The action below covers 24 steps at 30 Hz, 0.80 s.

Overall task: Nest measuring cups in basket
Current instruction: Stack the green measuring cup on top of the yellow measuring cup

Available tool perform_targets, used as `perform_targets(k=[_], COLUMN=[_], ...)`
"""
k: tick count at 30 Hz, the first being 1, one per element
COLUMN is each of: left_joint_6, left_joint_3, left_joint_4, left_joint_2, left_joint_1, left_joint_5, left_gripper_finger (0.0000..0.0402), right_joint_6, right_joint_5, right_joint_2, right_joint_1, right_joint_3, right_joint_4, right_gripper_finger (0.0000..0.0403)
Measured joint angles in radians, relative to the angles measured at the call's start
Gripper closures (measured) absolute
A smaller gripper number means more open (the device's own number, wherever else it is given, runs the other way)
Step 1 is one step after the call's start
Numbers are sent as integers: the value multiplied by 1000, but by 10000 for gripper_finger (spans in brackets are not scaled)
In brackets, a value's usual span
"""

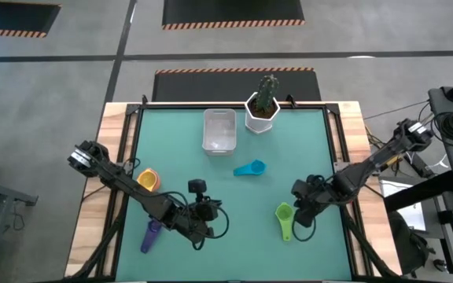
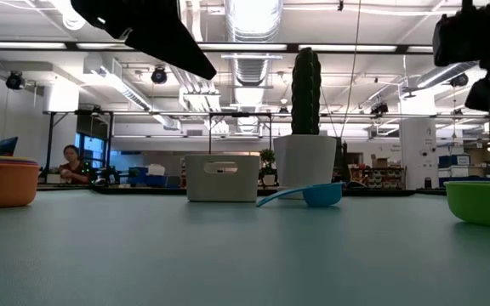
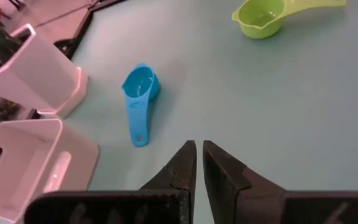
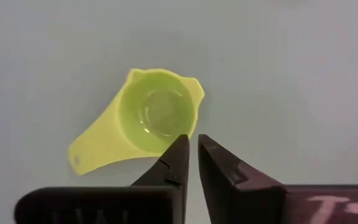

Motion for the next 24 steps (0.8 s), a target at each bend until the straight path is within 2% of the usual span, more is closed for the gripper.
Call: perform_targets(k=[6,11,15,20,24], left_joint_6=[34,71,88,92,92], left_joint_3=[18,45,87,141,151], left_joint_4=[-1,-12,-51,-148,-192], left_joint_2=[-1,-1,-1,-2,-6], left_joint_1=[1,1,1,1,-4], left_joint_5=[-4,-4,-5,-5,-37], left_gripper_finger=[390,390,390,390,390], right_joint_6=[82,105,105,111,123], right_joint_5=[1,12,6,14,30], right_joint_2=[70,132,178,206,234], right_joint_1=[0,0,0,0,-2], right_joint_3=[0,0,-1,-1,-1], right_joint_4=[0,8,38,74,92], right_gripper_finger=[307,238,200,185,203])
